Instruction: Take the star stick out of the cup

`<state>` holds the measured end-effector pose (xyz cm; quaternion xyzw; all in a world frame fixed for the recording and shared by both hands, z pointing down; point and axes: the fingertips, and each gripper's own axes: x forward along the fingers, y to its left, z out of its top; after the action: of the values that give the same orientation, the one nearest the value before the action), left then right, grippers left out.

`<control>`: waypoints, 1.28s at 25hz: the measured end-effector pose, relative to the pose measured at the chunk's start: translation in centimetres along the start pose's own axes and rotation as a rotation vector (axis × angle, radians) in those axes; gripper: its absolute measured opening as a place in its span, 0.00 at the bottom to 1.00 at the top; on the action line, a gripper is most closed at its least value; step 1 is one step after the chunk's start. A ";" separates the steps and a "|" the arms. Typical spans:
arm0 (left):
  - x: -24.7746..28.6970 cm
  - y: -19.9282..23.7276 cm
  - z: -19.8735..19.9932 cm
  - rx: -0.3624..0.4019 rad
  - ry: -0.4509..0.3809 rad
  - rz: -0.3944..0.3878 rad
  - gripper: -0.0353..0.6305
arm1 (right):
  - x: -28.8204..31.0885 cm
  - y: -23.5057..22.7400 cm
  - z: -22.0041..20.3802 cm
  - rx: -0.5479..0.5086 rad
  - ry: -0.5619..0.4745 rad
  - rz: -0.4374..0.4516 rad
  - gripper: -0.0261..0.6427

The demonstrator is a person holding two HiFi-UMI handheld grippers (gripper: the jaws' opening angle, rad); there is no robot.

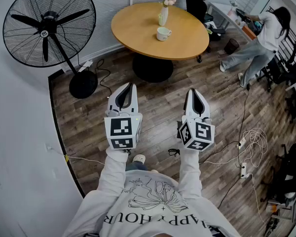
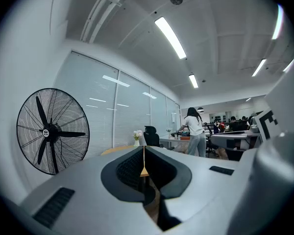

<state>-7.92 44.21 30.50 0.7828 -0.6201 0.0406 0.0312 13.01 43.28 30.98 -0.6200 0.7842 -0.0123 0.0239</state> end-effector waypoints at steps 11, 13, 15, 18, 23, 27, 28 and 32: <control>2.7 2.6 -0.3 0.017 0.008 -0.021 0.06 | 3.2 1.2 -0.6 0.024 -0.016 -0.011 0.06; 3.1 3.1 -0.4 0.022 0.009 -0.030 0.06 | 3.6 1.4 -0.8 0.023 -0.017 -0.020 0.06; 3.6 3.5 -0.5 0.021 0.009 -0.035 0.06 | 3.9 1.7 -1.1 0.020 -0.014 -0.022 0.06; 4.2 3.8 -0.6 0.016 0.011 -0.042 0.06 | 4.4 1.8 -1.6 0.019 0.002 -0.019 0.06; 5.2 4.1 -0.7 0.020 0.017 -0.047 0.06 | 5.2 1.5 -2.0 0.025 0.019 -0.022 0.06; 6.8 4.0 -1.0 0.021 0.021 -0.051 0.06 | 6.3 0.5 -2.4 0.031 0.023 -0.030 0.06; 7.2 4.0 -1.1 0.024 0.020 -0.050 0.06 | 6.7 0.2 -2.5 0.031 0.023 -0.031 0.06; 9.8 3.9 -0.9 0.024 0.020 -0.042 0.06 | 9.1 -1.5 -2.8 0.028 0.027 -0.032 0.06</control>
<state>-9.56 33.94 32.38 0.7955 -0.6027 0.0550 0.0287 12.26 34.01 33.69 -0.6320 0.7740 -0.0318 0.0218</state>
